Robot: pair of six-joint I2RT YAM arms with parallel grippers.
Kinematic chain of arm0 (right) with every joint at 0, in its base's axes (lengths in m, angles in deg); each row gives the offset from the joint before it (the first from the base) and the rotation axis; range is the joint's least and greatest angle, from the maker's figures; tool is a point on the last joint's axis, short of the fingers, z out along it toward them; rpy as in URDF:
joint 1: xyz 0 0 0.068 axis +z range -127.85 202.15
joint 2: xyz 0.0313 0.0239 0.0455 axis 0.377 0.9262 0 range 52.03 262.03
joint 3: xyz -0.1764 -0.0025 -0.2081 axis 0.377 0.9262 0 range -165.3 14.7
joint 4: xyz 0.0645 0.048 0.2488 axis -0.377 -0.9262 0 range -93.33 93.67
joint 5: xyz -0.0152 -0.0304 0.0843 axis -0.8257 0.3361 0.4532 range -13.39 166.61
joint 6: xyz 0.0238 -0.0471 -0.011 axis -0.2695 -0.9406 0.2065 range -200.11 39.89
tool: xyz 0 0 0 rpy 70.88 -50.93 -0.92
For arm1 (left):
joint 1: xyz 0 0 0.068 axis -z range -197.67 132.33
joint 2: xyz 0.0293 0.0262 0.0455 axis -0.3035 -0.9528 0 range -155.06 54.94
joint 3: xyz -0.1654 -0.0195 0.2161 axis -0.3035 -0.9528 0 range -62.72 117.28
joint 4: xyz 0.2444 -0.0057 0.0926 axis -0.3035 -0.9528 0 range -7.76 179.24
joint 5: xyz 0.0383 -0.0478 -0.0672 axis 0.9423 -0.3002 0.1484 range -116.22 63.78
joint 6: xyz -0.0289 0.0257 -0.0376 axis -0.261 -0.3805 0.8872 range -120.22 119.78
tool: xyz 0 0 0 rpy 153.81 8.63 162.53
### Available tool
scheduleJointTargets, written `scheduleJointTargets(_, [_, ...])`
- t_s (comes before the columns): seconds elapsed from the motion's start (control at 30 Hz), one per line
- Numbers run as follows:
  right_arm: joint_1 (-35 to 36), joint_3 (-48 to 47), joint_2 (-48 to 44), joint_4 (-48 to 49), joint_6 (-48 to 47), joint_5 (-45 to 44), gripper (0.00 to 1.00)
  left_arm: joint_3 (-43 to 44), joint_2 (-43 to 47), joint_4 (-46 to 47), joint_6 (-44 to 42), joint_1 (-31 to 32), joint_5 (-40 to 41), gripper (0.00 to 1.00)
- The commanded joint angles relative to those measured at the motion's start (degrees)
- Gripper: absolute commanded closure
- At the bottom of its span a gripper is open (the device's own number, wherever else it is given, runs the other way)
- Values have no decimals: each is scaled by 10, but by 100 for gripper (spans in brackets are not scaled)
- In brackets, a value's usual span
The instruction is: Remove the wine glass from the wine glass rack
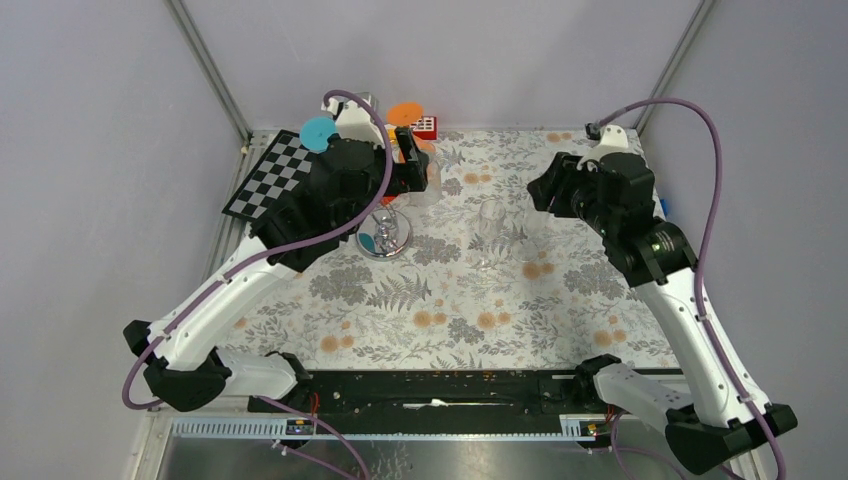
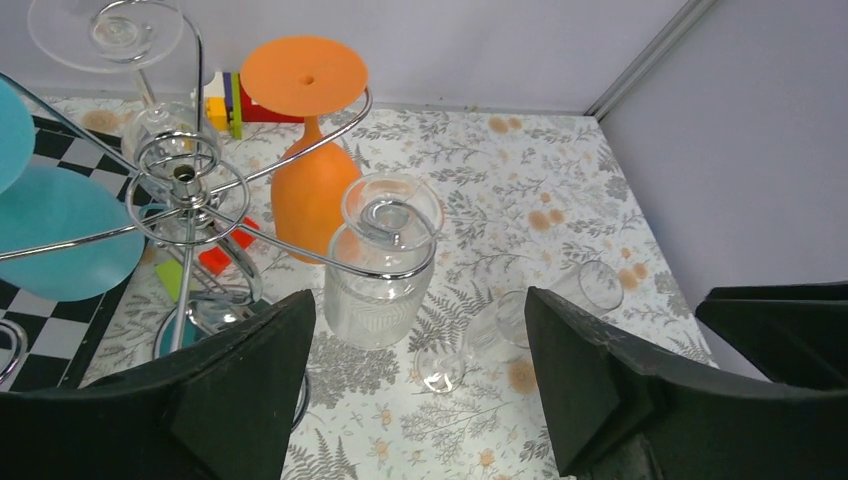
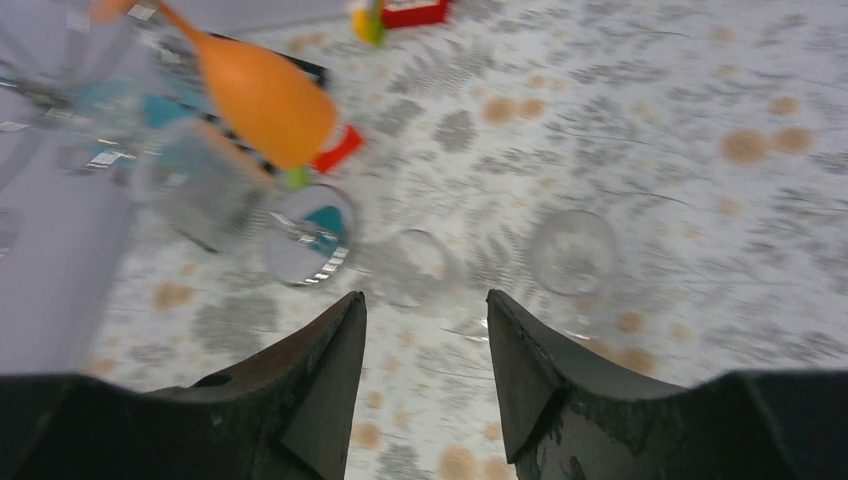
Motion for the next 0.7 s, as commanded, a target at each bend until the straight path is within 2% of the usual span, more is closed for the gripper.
scheduleJointTargets(0.0, [-1, 24, 18, 157, 140, 160, 43, -12, 30, 60, 9, -3, -15, 18])
scheduleJointTargets(0.1, [-1, 40, 29, 225, 243, 210, 37, -43, 51, 81, -6, -4, -31, 17])
scheduleJointTargets(0.2, [-1, 82, 32, 328, 345, 217, 28, -70, 71, 98, -7, -6, -37, 15])
scheduleJointTargets(0.3, [0, 93, 61, 376, 467, 210, 34, -88, 88, 108, -4, -8, -37, 13])
scheduleJointTargets(0.4, [6, 76, 104, 412, 541, 244, 39, -98, 98, 110, -5, -9, -37, 12])
scheduleJointTargets(0.53, [24, 52, 145, 427, 591, 249, 39, -108, 107, 111, -5, -11, -39, 11])
scheduleJointTargets(0.67, [37, 17, 181, 387, 605, 239, 40, -114, 116, 105, -7, -12, -36, 11])
